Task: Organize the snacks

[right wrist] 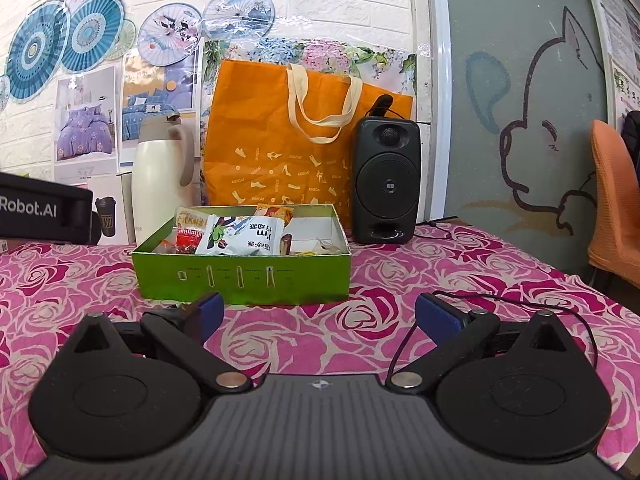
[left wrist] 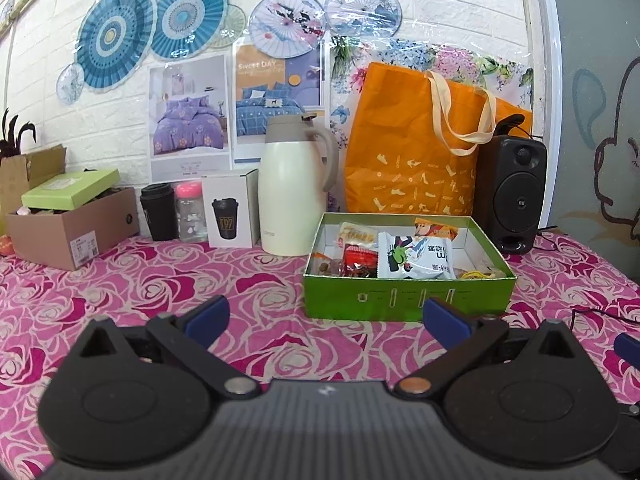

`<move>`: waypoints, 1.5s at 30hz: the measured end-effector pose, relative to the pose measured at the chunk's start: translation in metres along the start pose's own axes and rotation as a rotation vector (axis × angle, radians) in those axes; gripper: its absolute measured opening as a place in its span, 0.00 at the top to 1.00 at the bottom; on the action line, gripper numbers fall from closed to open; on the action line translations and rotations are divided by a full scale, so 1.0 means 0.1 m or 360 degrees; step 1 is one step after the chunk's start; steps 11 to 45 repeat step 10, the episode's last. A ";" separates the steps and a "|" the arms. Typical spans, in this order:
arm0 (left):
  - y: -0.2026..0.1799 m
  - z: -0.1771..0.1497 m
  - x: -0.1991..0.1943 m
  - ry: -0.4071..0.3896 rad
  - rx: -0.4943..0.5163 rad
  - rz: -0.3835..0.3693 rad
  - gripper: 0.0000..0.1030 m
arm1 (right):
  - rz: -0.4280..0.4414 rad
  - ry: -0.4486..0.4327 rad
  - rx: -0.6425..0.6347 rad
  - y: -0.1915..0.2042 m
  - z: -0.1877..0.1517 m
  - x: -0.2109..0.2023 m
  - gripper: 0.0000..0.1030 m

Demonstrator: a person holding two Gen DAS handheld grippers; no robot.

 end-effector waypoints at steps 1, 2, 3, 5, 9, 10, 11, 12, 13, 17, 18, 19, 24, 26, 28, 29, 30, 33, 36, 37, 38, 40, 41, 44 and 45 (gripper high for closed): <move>0.00 -0.01 0.00 -0.0005 -0.0002 0.0006 0.00 | 0.0001 0.0003 -0.0004 0.00 -0.01 0.01 0.00; 0.00 -0.01 0.00 -0.0009 0.0003 0.0019 0.00 | 0.0003 0.0005 -0.0006 0.01 -0.01 0.01 0.00; 0.00 -0.01 0.00 -0.0016 0.0011 0.0030 0.00 | 0.0005 0.0009 -0.0007 0.01 -0.02 0.01 0.00; 0.00 -0.03 0.01 -0.0017 0.0024 0.0047 0.00 | 0.0011 0.0018 -0.0010 0.02 -0.03 0.02 0.00; -0.01 -0.06 0.04 0.0008 0.0053 0.0043 0.00 | 0.0024 0.0040 -0.0021 0.05 -0.06 0.05 0.00; -0.01 -0.07 0.06 0.0022 0.0059 0.0046 0.00 | 0.0026 0.0043 -0.0025 0.07 -0.07 0.05 0.00; -0.01 -0.07 0.06 0.0022 0.0059 0.0046 0.00 | 0.0026 0.0043 -0.0025 0.07 -0.07 0.05 0.00; -0.01 -0.07 0.06 0.0022 0.0059 0.0046 0.00 | 0.0026 0.0043 -0.0025 0.07 -0.07 0.05 0.00; -0.01 -0.07 0.06 0.0022 0.0059 0.0046 0.00 | 0.0026 0.0043 -0.0025 0.07 -0.07 0.05 0.00; -0.01 -0.07 0.06 0.0022 0.0059 0.0046 0.00 | 0.0026 0.0043 -0.0025 0.07 -0.07 0.05 0.00; -0.01 -0.07 0.06 0.0022 0.0059 0.0046 0.00 | 0.0026 0.0043 -0.0025 0.07 -0.07 0.05 0.00; -0.01 -0.07 0.06 0.0022 0.0059 0.0046 0.00 | 0.0026 0.0043 -0.0025 0.07 -0.07 0.05 0.00; -0.01 -0.07 0.06 0.0022 0.0059 0.0046 0.00 | 0.0026 0.0043 -0.0025 0.07 -0.07 0.05 0.00; -0.01 -0.07 0.06 0.0022 0.0059 0.0046 0.00 | 0.0026 0.0043 -0.0025 0.07 -0.07 0.05 0.00; -0.01 -0.07 0.06 0.0022 0.0059 0.0046 0.00 | 0.0026 0.0043 -0.0025 0.07 -0.07 0.05 0.00; -0.01 -0.07 0.06 0.0022 0.0059 0.0046 0.00 | 0.0026 0.0043 -0.0025 0.07 -0.07 0.05 0.00; -0.01 -0.07 0.06 0.0022 0.0059 0.0046 0.00 | 0.0026 0.0043 -0.0025 0.07 -0.07 0.05 0.00; -0.01 -0.07 0.06 0.0022 0.0059 0.0046 0.00 | 0.0026 0.0043 -0.0025 0.07 -0.07 0.05 0.00; -0.01 -0.07 0.06 0.0022 0.0059 0.0046 0.00 | 0.0026 0.0043 -0.0025 0.07 -0.07 0.05 0.00; -0.01 -0.07 0.06 0.0022 0.0059 0.0046 0.00 | 0.0026 0.0043 -0.0025 0.07 -0.07 0.05 0.00; -0.01 -0.07 0.06 0.0022 0.0059 0.0046 0.00 | 0.0026 0.0043 -0.0025 0.07 -0.07 0.05 0.00; -0.01 -0.07 0.06 0.0022 0.0059 0.0046 0.00 | 0.0026 0.0043 -0.0025 0.07 -0.07 0.05 0.00; -0.01 -0.07 0.06 0.0022 0.0059 0.0046 0.00 | 0.0026 0.0043 -0.0025 0.07 -0.07 0.05 0.00; -0.01 -0.07 0.06 0.0022 0.0059 0.0046 0.00 | 0.0026 0.0043 -0.0025 0.07 -0.07 0.05 0.00; -0.01 -0.07 0.06 0.0022 0.0059 0.0046 0.00 | 0.0026 0.0043 -0.0025 0.07 -0.07 0.05 0.00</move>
Point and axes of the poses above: each gripper's, at about its wrist camera, not at the fingertips, and x roughly the way its jaws point, y to its left, z to its top, the point moved 4 cm from there along x, roughly the way its jaws point, and after that the axes turned 2 degrees about y, right-handed, at the moved point
